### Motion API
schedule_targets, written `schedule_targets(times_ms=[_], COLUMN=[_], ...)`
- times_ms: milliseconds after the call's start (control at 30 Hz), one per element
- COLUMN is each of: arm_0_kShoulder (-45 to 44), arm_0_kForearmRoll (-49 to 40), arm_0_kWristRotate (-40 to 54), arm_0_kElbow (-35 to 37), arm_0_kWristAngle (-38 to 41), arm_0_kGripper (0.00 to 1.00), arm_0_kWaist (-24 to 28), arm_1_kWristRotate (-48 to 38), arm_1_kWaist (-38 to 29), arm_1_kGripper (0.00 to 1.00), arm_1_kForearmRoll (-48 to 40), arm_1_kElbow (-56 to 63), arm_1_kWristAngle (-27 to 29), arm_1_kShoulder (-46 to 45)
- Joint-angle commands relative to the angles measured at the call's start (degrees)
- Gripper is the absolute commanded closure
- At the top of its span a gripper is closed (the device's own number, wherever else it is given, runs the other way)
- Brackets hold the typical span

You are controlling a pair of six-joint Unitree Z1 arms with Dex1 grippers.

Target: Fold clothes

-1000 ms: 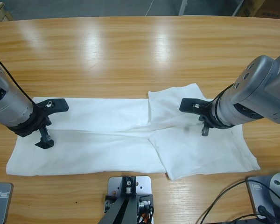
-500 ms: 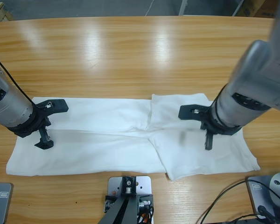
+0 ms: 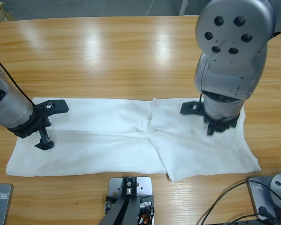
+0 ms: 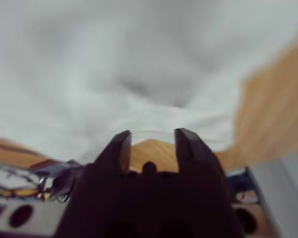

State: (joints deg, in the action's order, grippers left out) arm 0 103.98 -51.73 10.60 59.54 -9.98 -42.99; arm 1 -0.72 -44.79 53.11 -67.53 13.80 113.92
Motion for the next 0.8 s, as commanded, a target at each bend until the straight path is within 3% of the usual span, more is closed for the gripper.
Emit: schedule_targets(times_ms=[33,100,200,367,400,467,800], arm_0_kShoulder=[0.26,0.26,0.26,0.09,0.09,0.14,0.14], arm_0_kForearmRoll=[0.58,0.67,0.74,0.75,0.75,0.84,0.93], arm_0_kWristRotate=[0.03,0.03,0.03,0.03,0.03,0.03,0.03], arm_0_kElbow=[-1.85,-1.8,-1.78,-1.71,-1.75,-1.8,-1.8], arm_0_kWristAngle=[0.76,0.81,0.84,0.84,0.84,0.84,0.84], arm_0_kGripper=[0.0,0.0,0.0,0.0,0.0,0.0,0.0], arm_0_kWaist=[-0.43,-0.43,-0.43,-0.43,-0.43,-0.43,-0.43], arm_1_kWristRotate=[-22.93,-31.35,-39.75,-52.97,-55.67,-59.54,-59.58], arm_1_kWaist=[18.56,25.12,31.3,38.11,38.32,38.63,45.54], arm_1_kGripper=[0.045,0.11,0.11,0.127,0.197,0.393,0.397], arm_1_kForearmRoll=[-0.69,-1.23,-3.24,-20.38,-24.09,-29.85,-37.32], arm_1_kElbow=[1.26,3.0,6.81,23.44,26.11,29.81,30.97], arm_1_kWristAngle=[1.02,-1.9,-9.56,-26.75,-28.99,-30.78,-29.57], arm_1_kShoulder=[-20.12,-23.92,-24.55,-25.24,-25.68,-26.54,-23.74])
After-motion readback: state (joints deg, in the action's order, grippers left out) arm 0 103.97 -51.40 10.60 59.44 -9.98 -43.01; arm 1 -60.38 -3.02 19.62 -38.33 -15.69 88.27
